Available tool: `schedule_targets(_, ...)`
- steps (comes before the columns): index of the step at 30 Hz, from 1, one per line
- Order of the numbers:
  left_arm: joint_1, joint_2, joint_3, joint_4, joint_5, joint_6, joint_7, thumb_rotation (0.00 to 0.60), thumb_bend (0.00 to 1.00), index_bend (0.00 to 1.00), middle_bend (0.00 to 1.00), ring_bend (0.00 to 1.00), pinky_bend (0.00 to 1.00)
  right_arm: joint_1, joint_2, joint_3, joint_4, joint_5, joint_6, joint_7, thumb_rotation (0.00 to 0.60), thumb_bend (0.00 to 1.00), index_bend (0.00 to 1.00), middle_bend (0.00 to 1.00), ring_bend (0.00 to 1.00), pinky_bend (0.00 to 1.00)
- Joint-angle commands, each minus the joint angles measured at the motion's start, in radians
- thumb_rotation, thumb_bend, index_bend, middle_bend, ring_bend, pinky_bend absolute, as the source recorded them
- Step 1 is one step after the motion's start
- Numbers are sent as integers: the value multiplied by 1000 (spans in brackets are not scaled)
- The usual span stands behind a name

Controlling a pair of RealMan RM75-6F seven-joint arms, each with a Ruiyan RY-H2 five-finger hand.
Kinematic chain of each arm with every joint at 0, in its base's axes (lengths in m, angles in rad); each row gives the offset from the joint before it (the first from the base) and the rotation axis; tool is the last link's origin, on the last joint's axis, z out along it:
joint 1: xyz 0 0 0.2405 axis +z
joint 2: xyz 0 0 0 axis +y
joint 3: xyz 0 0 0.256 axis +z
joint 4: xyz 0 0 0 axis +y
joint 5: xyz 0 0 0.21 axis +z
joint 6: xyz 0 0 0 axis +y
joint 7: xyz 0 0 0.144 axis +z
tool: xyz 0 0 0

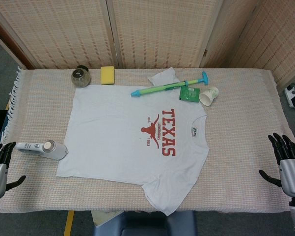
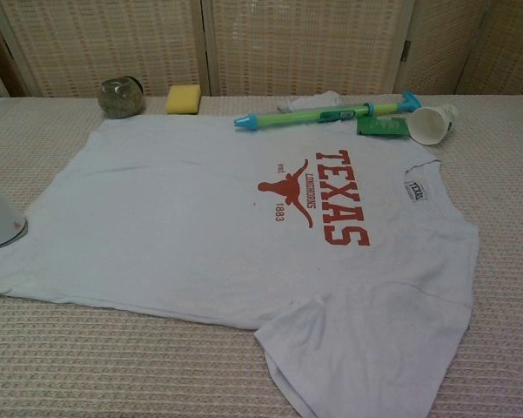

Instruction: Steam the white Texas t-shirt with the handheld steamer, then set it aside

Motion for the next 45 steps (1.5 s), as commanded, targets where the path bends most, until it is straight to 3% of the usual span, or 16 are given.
schedule_targets(1,-2,-1,0,2,1,-3,1,600,34,92,164,100,75,-2,3,-1,-4,1,0,-2,600,0,0,60,0,125)
schedule_targets(12,-13,-8,-4,19,-15,-34,-14,600,48,97,164,100,75,-16,48,-9,-50,4,1,-7,600,0,0,59,3,131)
schedule_targets(24,-112,-14,-50,67,-137,-222,-20,600,115,108,144,87,75,-21,126,13,-105,-1,31,-28,600,0,0,60,3,134)
schedule_targets(38,-260,-110,-93,269,-269,-445,4,600,236,123,147,91,86,-25,128,8,-92,-13,35,-4,600,0,0,60,3,134)
schedule_targets(45,-308,-163,-90,388,-309,-516,23,600,259,172,167,103,96,-31,136,10,-92,-1,37,5,600,0,0,60,3,135)
